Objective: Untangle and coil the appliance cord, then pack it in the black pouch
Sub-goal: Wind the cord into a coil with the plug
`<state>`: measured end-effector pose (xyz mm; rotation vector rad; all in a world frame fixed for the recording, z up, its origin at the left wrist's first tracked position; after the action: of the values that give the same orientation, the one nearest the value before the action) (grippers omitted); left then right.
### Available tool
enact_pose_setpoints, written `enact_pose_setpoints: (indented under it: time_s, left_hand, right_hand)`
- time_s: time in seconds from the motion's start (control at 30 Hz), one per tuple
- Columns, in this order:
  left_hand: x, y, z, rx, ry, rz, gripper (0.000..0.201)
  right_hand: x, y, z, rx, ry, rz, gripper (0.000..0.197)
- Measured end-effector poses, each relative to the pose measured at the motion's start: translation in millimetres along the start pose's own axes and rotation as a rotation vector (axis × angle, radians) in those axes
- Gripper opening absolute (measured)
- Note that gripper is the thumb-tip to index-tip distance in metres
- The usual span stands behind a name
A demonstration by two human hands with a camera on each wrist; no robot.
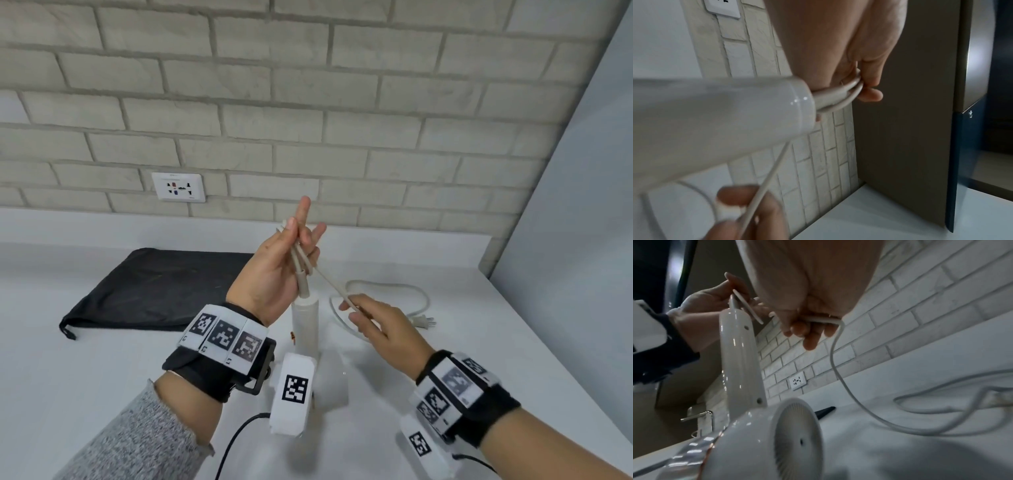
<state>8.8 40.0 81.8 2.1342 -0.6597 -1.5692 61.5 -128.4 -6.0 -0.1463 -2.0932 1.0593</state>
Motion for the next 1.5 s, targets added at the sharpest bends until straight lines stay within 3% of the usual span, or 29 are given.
enact_pose_setpoints:
  time_s: [0.1, 0.27, 0.37, 0.47, 0.6, 0.7, 0.77, 0.9, 0.97, 1.13, 1.23, 1.37, 1.5]
  left_hand:
    - [3.0, -1.2, -4.9, 0.013, 0.004, -0.093, 0.042]
    - [1.6, 8.7, -2.7, 0.028, 0.127, -0.757, 0.035]
    - [2.4, 22.3, -2.4, 0.154, 0.067, -1.018, 0.038]
    - [0.5, 30.0, 1.3, 0.29, -0.097, -0.934, 0.044]
    - [-2.2, 24.1, 5.4, 0.334, -0.213, -0.737, 0.059]
    - [-0.4, 22.9, 10.3, 0.394, -0.22, -0.608, 0.055]
    - [1.7, 22.6, 12.9, 0.399, -0.231, -0.463, 0.048]
    - [2.1, 23.3, 15.1, 0.234, -0.167, -0.311, 0.043]
    - [-1.2, 19.4, 14.2, 0.163, -0.111, -0.319, 0.046]
    - [-10.7, 8.9, 12.9, 0.075, 0.054, -0.553, 0.057]
    - [-11.7, 6.4, 11.9, 0.064, 0.119, -0.758, 0.034]
    - [-7.1, 10.2, 10.6, 0.129, 0.05, -0.875, 0.035]
    - [-1.5, 25.0, 15.2, 0.268, -0.061, -0.907, 0.039]
  right_hand:
    - [-7.0, -9.5, 10.1, 0.001, 0.006, 0.053, 0.031]
    - [38.9, -52.9, 7.0, -0.122, -0.217, -0.014, 0.019]
    - [73.8, -83.5, -8.0, -0.259, -0.335, 0.097, 0.013]
    - [85.8, -105.3, -30.3, -0.329, -0.347, 0.176, 0.019]
    - [74.2, -111.9, -59.3, -0.304, -0.314, 0.137, 0.028]
    - [58.7, -89.0, -68.0, -0.152, -0.229, 0.193, 0.047]
    - [51.4, -66.8, -68.0, -0.026, -0.13, 0.143, 0.041]
    - [45.7, -19.5, -56.7, 0.352, 0.063, 0.423, 0.035]
    - [48.1, -3.5, -42.4, 0.391, 0.006, 0.482, 0.036]
    - [54.2, -10.9, -8.8, 0.126, -0.209, 0.204, 0.044]
    - [60.5, -37.1, 3.0, 0.014, -0.212, 0.085, 0.031]
    - [77.3, -78.4, 3.3, -0.13, -0.197, -0.084, 0.022]
    - [94.8, -102.8, -17.6, -0.251, -0.265, -0.027, 0.019]
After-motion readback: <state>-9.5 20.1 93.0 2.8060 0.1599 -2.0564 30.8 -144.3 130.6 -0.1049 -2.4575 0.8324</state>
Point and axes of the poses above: each hand's wrist, its own z-axis away from the middle knuckle, its own y-axis out of the palm, x = y × z, the point moved 2 cm from there along -z, towards the middle knuckle, and after that the axes turned 5 degrees about z, right-handed, at the moved point
